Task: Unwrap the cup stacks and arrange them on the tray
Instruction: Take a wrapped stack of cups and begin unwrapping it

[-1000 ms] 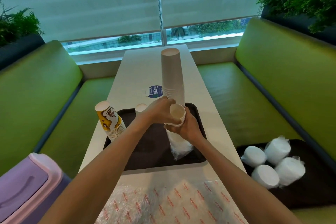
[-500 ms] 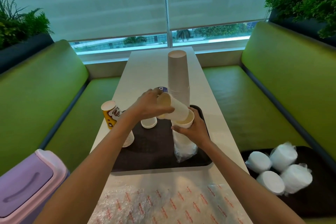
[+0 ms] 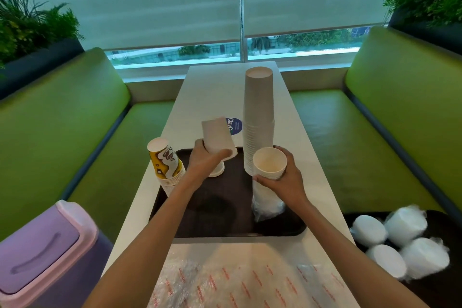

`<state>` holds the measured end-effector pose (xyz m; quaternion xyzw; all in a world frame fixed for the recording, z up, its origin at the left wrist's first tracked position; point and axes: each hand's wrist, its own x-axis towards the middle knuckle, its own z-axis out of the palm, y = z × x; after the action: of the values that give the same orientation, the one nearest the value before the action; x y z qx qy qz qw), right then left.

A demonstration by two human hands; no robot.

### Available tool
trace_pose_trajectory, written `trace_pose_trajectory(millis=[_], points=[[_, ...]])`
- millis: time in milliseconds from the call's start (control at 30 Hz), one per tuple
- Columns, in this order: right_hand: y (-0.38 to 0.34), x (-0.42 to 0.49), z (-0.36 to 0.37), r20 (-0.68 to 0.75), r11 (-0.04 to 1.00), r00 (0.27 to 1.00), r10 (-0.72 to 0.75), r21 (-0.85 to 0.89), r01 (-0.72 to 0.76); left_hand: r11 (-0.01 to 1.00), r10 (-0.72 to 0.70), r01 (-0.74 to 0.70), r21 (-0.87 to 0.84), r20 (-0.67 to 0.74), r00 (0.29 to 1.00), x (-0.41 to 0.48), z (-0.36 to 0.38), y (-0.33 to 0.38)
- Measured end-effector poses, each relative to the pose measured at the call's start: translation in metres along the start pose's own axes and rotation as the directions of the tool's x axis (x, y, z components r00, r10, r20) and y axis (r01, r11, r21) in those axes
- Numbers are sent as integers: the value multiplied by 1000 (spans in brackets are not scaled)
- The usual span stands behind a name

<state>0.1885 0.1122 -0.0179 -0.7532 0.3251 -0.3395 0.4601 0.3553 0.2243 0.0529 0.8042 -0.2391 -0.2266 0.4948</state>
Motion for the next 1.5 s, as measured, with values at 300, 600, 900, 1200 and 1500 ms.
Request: trace_pose_trajectory(millis=[300,600,900,1200,1500], points=[[9,7,-1,-16,1000,1000,-15,-25,15,998,55,-53,16,-335,941,71,18,-29],[15,8,4,-11,999,999,-44,-13,43,987,40,-3,159,-231,972,99,30,-66],[18,9,1,6,1000,1000,8,-20,-8,993,-115,116,33,-28,993,89,47,-74],[14,7,6,7,998,998,61,14,-61,918,395,-397,4,-93,914,14,54,15],[8,4,17,82,991,988,130,-47,-126,650,222,-581,490,609,762,-11,58,49]])
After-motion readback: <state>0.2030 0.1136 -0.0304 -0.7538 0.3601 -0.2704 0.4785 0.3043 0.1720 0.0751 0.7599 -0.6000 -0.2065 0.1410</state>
